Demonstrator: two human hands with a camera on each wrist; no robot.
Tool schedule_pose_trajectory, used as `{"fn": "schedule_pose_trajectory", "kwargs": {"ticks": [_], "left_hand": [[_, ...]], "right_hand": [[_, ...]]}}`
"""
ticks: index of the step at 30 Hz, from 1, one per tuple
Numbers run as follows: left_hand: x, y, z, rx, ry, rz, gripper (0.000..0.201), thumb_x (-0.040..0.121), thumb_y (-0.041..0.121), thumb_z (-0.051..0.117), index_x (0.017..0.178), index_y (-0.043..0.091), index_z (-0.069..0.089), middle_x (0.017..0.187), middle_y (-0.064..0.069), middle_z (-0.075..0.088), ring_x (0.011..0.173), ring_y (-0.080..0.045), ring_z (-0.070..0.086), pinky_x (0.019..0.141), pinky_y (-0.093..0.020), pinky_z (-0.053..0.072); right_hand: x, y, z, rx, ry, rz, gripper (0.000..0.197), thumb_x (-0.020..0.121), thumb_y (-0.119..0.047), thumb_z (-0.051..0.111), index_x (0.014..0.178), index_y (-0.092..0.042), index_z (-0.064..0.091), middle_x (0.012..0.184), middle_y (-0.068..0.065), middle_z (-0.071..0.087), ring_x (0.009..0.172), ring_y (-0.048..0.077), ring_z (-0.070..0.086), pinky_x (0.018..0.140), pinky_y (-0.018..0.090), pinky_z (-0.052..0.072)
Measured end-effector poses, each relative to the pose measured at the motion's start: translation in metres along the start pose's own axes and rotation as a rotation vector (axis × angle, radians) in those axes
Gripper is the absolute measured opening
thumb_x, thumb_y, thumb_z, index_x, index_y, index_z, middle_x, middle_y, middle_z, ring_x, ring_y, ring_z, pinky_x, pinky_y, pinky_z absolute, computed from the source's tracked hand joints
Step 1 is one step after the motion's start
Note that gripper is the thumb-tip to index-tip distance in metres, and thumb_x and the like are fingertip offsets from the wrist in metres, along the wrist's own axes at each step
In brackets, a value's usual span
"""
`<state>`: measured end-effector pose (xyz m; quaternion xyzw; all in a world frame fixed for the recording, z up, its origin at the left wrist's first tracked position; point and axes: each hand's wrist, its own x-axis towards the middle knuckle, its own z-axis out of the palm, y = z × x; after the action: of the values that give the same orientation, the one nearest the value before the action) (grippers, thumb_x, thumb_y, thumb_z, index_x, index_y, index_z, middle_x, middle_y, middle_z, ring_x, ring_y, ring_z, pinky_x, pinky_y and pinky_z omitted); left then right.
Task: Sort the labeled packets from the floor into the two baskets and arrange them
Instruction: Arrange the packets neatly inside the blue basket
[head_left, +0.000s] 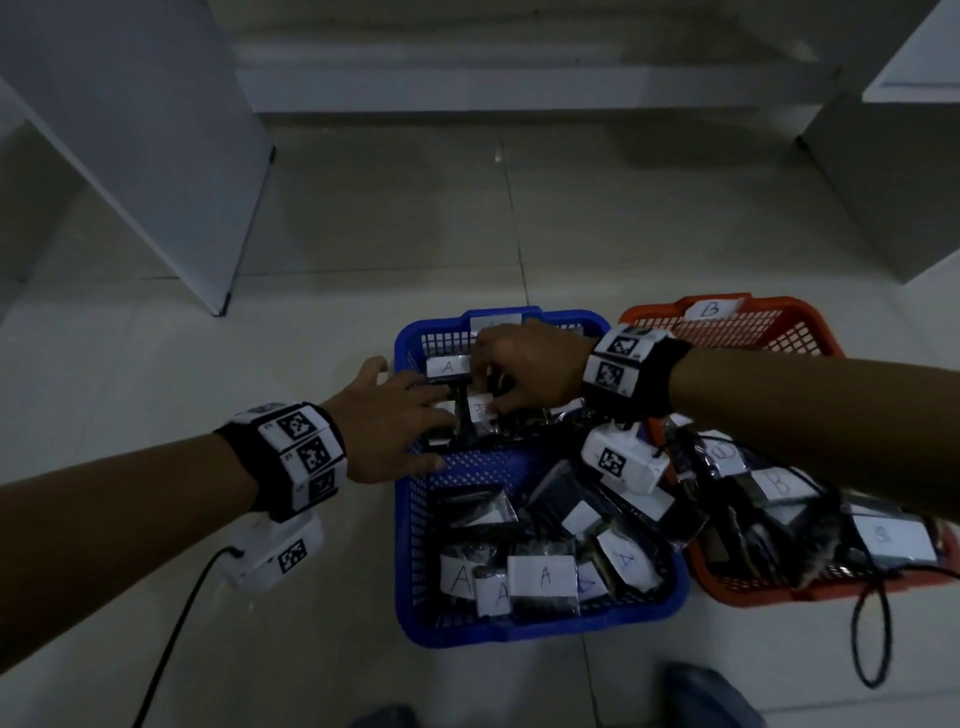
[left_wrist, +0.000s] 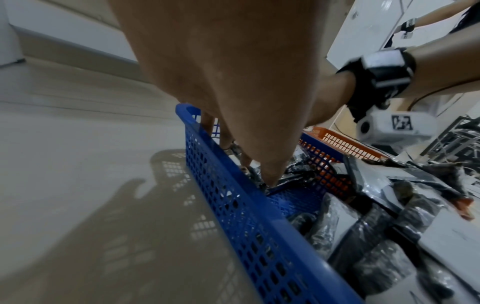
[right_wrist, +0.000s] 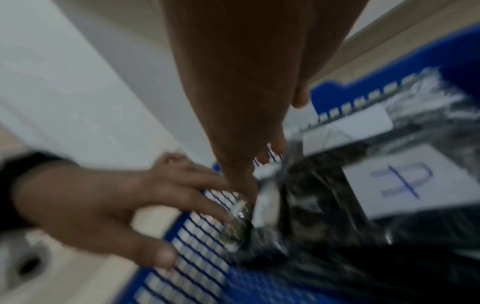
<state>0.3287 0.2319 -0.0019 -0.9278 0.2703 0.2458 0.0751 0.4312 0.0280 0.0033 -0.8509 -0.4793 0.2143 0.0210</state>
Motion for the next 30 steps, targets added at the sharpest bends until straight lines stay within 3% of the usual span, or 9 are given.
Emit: {"fn": "schedule_pose_trajectory", "kwargs": {"ticks": [2, 5, 8, 11, 17, 21, 26, 28, 30], "left_hand": [[-0.002, 0.001, -0.001, -0.024, 0.092, 0.018, 0.05, 0.097, 0.061, 0.042, 0.14, 0.036, 0.044, 0.151, 0.009, 0.036, 0.137, -0.019, 0.03, 0.106, -0.047, 0.016], [-0.006, 0.008, -0.003, -0.164, 0.223, 0.103, 0.029, 0.097, 0.051, 0.051, 0.119, 0.033, 0.057, 0.119, 0.013, 0.057, 0.11, -0.011, 0.052, 0.096, -0.037, 0.027], [-0.012, 0.027, -0.006, -0.426, 0.198, 0.215, 0.013, 0.094, 0.04, 0.062, 0.101, 0.03, 0.065, 0.093, 0.015, 0.067, 0.082, 0.001, 0.061, 0.083, -0.024, 0.046], [-0.021, 0.048, -0.003, -0.539, 0.062, 0.264, 0.012, 0.094, 0.04, 0.063, 0.1, 0.03, 0.066, 0.092, 0.016, 0.068, 0.079, 0.004, 0.061, 0.072, -0.012, 0.048], [-0.034, 0.076, 0.018, -0.596, 0.062, 0.25, 0.012, 0.091, 0.033, 0.064, 0.094, 0.021, 0.063, 0.083, 0.008, 0.066, 0.069, -0.005, 0.058, 0.063, -0.02, 0.047], [-0.034, 0.077, 0.015, -0.634, 0.058, 0.229, 0.008, 0.089, 0.029, 0.067, 0.093, 0.026, 0.061, 0.079, 0.014, 0.061, 0.066, 0.0, 0.055, 0.061, -0.011, 0.041], [-0.035, 0.076, 0.017, -0.632, 0.057, 0.235, 0.017, 0.087, 0.026, 0.068, 0.086, 0.033, 0.053, 0.073, 0.02, 0.052, 0.063, 0.006, 0.051, 0.06, -0.008, 0.037], [-0.036, 0.076, 0.016, -0.664, 0.061, 0.22, 0.012, 0.088, 0.028, 0.068, 0.087, 0.03, 0.056, 0.077, 0.018, 0.057, 0.066, 0.004, 0.054, 0.062, -0.011, 0.041], [-0.036, 0.071, 0.014, -0.663, 0.093, 0.162, 0.011, 0.09, 0.034, 0.067, 0.094, 0.026, 0.061, 0.085, 0.015, 0.064, 0.073, 0.0, 0.057, 0.067, -0.016, 0.046]], "right_hand": [[-0.011, 0.009, -0.009, 0.16, 0.029, 0.02, 0.02, 0.092, -0.035, 0.07, 0.101, -0.018, 0.066, 0.104, -0.003, 0.062, 0.084, 0.013, 0.058, 0.075, 0.034, 0.049], [-0.038, 0.017, -0.023, 0.284, 0.078, 0.045, 0.011, 0.094, -0.031, 0.069, 0.096, -0.02, 0.068, 0.098, -0.008, 0.068, 0.08, 0.004, 0.061, 0.069, 0.019, 0.045], [-0.07, 0.008, -0.022, 0.351, 0.088, 0.013, 0.008, 0.093, -0.027, 0.07, 0.095, -0.019, 0.068, 0.093, -0.008, 0.069, 0.079, 0.003, 0.063, 0.069, 0.013, 0.046], [-0.099, -0.018, -0.001, 0.309, -0.074, -0.061, 0.014, 0.093, -0.038, 0.067, 0.098, -0.025, 0.066, 0.096, -0.01, 0.065, 0.083, 0.003, 0.062, 0.075, 0.025, 0.055], [-0.13, -0.065, 0.052, -0.108, -0.059, -0.253, 0.041, 0.091, -0.063, 0.054, 0.108, -0.026, 0.061, 0.1, -0.007, 0.062, 0.093, 0.013, 0.056, 0.081, 0.036, 0.049], [-0.13, -0.065, 0.05, 0.057, -0.078, -0.22, 0.026, 0.089, -0.05, 0.063, 0.102, -0.029, 0.057, 0.098, -0.01, 0.063, 0.091, 0.011, 0.059, 0.081, 0.035, 0.051], [-0.122, -0.053, 0.021, 0.558, -0.227, -0.019, 0.012, 0.094, -0.017, 0.066, 0.106, -0.021, 0.064, 0.096, -0.006, 0.07, 0.084, 0.01, 0.068, 0.077, 0.028, 0.058], [-0.113, -0.041, 0.001, 0.612, -0.226, 0.025, 0.012, 0.096, -0.013, 0.063, 0.107, -0.018, 0.065, 0.099, -0.001, 0.071, 0.088, 0.013, 0.07, 0.081, 0.034, 0.06], [-0.096, -0.026, -0.017, 0.572, -0.157, 0.062, 0.012, 0.098, -0.013, 0.06, 0.107, -0.017, 0.064, 0.1, -0.003, 0.069, 0.091, 0.01, 0.068, 0.08, 0.028, 0.057]]}}
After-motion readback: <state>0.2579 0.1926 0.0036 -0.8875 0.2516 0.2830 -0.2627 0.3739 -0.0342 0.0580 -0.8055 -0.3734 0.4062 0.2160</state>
